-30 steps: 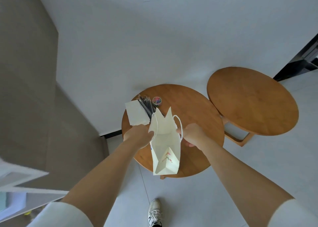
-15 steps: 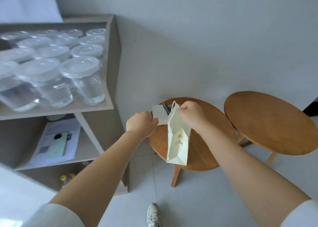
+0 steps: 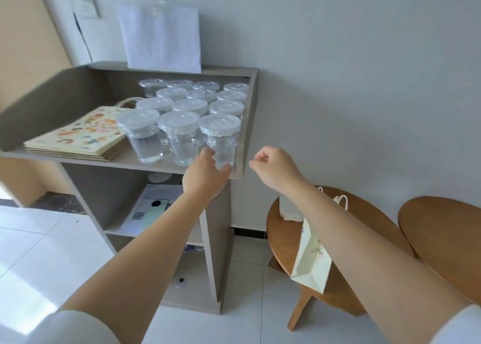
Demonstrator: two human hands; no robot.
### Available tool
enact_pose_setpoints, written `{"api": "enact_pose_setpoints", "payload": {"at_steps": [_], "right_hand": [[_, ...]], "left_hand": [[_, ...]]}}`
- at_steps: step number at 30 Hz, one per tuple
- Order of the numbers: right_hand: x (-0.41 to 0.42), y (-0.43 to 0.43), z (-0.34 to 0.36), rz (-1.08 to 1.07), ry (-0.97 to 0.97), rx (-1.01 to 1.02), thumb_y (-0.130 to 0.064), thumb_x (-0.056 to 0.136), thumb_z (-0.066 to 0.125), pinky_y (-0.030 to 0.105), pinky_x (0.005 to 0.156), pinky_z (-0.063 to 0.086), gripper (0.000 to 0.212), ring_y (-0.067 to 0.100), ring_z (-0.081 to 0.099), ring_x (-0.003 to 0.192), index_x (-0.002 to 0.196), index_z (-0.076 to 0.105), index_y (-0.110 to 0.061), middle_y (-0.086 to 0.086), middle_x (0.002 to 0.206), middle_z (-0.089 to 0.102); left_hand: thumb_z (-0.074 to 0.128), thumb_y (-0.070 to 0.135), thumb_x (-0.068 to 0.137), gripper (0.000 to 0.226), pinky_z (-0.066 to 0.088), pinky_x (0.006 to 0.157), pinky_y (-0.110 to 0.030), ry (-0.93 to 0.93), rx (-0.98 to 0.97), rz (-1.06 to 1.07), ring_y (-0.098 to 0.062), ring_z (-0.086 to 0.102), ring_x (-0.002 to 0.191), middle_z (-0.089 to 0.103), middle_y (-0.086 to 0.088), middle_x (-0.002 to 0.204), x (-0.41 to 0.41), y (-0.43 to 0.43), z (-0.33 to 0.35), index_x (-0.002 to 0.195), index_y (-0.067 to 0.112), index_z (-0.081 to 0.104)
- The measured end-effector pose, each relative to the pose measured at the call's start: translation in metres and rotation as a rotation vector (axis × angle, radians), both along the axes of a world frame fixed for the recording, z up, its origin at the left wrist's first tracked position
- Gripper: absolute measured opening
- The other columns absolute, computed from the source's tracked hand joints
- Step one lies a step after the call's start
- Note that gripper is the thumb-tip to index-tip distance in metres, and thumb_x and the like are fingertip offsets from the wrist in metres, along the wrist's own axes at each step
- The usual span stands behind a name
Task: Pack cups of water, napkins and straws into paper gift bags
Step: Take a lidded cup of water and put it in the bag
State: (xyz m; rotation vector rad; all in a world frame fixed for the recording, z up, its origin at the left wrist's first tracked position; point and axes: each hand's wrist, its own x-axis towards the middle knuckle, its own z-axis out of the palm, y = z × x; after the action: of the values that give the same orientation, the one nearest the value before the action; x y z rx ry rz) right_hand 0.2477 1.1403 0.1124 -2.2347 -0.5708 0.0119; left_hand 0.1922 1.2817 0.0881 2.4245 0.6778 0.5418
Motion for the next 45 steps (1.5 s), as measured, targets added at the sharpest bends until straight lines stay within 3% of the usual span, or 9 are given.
{"api": "enact_pose_setpoints", "payload": {"at_steps": [8, 12, 15, 21, 27, 30, 33, 38, 45], "right_hand": [[0.022, 0.064, 0.022, 0.084, -0.203, 0.026, -0.03, 0.087, 0.059, 0.024, 0.095, 0.032, 0.046, 0.018, 0.041, 0.124, 0.127, 0.049, -0.01, 0.003, 0.132, 0.045], [0.037, 0.079, 0.023, 0.059, -0.258, -0.015, -0.033, 0.087, 0.061, 0.026, 0.101, 0.029, 0.055, 0.021, 0.032, 0.13, 0.133, 0.043, -0.008, 0.005, 0.137, 0.042], [0.043, 0.085, 0.02, 0.067, -0.227, -0.067, -0.034, 0.089, 0.058, 0.027, 0.1, 0.031, 0.053, 0.021, 0.034, 0.13, 0.132, 0.044, -0.007, 0.003, 0.138, 0.042], [0.04, 0.08, 0.017, 0.095, -0.234, -0.066, -0.032, 0.089, 0.059, 0.023, 0.096, 0.029, 0.047, 0.02, 0.035, 0.129, 0.126, 0.049, -0.003, 0.005, 0.138, 0.041], [0.023, 0.042, 0.024, 0.225, -0.178, -0.087, -0.042, 0.077, 0.072, 0.022, 0.099, 0.025, 0.071, 0.014, 0.029, 0.132, 0.134, 0.041, -0.013, 0.0, 0.14, 0.032], [0.01, 0.012, 0.034, 0.342, -0.052, -0.117, -0.043, 0.073, 0.075, 0.023, 0.099, 0.027, 0.085, 0.009, 0.03, 0.131, 0.142, 0.03, -0.023, -0.007, 0.145, 0.026], [0.003, -0.02, 0.038, 0.395, 0.037, -0.151, -0.037, 0.072, 0.077, 0.024, 0.101, 0.028, 0.092, 0.007, 0.026, 0.134, 0.146, 0.022, -0.031, -0.012, 0.149, 0.02], [0.002, -0.074, 0.02, 0.369, 0.124, -0.501, -0.029, 0.068, 0.075, 0.039, 0.107, 0.033, 0.105, 0.01, 0.017, 0.138, 0.146, 0.006, -0.044, -0.019, 0.15, 0.013], [0.016, -0.147, -0.031, 0.17, 0.186, -0.427, -0.024, 0.065, 0.074, 0.031, 0.091, 0.039, 0.09, 0.016, 0.033, 0.123, 0.141, 0.027, -0.036, -0.004, 0.131, 0.032]], "left_hand": [[0.068, 0.051, 0.078, 0.088, 0.036, 0.081, -0.028, 0.009, -0.226, 0.06, -0.022, 0.046, 0.125, 0.041, -0.005, 0.142, 0.034, 0.039, 0.009, 0.144, 0.01, 0.027], [0.074, 0.044, 0.075, 0.088, 0.036, 0.082, -0.029, -0.018, -0.351, -0.06, -0.023, 0.046, 0.125, 0.044, -0.005, 0.14, 0.054, 0.044, 0.003, 0.141, 0.012, 0.026], [0.075, 0.036, 0.073, 0.096, 0.042, 0.088, -0.033, -0.089, -0.428, -0.11, -0.026, 0.047, 0.125, 0.044, -0.007, 0.141, 0.066, 0.045, -0.004, 0.146, 0.015, 0.015], [0.076, 0.029, 0.069, 0.074, 0.045, 0.078, -0.032, -0.24, -0.441, -0.08, -0.022, 0.058, 0.105, 0.056, 0.006, 0.112, 0.06, 0.04, -0.008, 0.13, 0.022, 0.034], [0.082, 0.036, 0.065, 0.061, 0.042, 0.064, -0.02, -0.343, -0.39, -0.105, -0.004, 0.057, 0.084, 0.057, 0.018, 0.092, 0.017, 0.018, -0.015, 0.108, 0.031, 0.039], [0.084, 0.033, 0.065, 0.067, 0.04, 0.066, -0.014, -0.319, -0.352, -0.179, 0.005, 0.052, 0.083, 0.053, 0.024, 0.09, -0.005, -0.001, -0.015, 0.111, 0.037, 0.036], [0.085, 0.031, 0.064, 0.074, 0.047, 0.077, -0.018, -0.296, -0.382, -0.309, 0.003, 0.057, 0.094, 0.057, 0.023, 0.099, -0.017, -0.028, -0.017, 0.118, 0.04, 0.037], [0.086, 0.032, 0.063, 0.082, 0.051, 0.086, -0.029, -0.105, -0.34, -0.503, -0.005, 0.059, 0.098, 0.058, 0.021, 0.104, -0.015, -0.081, -0.04, 0.13, 0.031, 0.037], [0.085, 0.034, 0.064, 0.091, 0.048, 0.087, -0.026, 0.117, -0.41, -0.716, -0.006, 0.056, 0.104, 0.057, 0.016, 0.115, 0.021, -0.145, -0.085, 0.137, 0.032, 0.03]]}}
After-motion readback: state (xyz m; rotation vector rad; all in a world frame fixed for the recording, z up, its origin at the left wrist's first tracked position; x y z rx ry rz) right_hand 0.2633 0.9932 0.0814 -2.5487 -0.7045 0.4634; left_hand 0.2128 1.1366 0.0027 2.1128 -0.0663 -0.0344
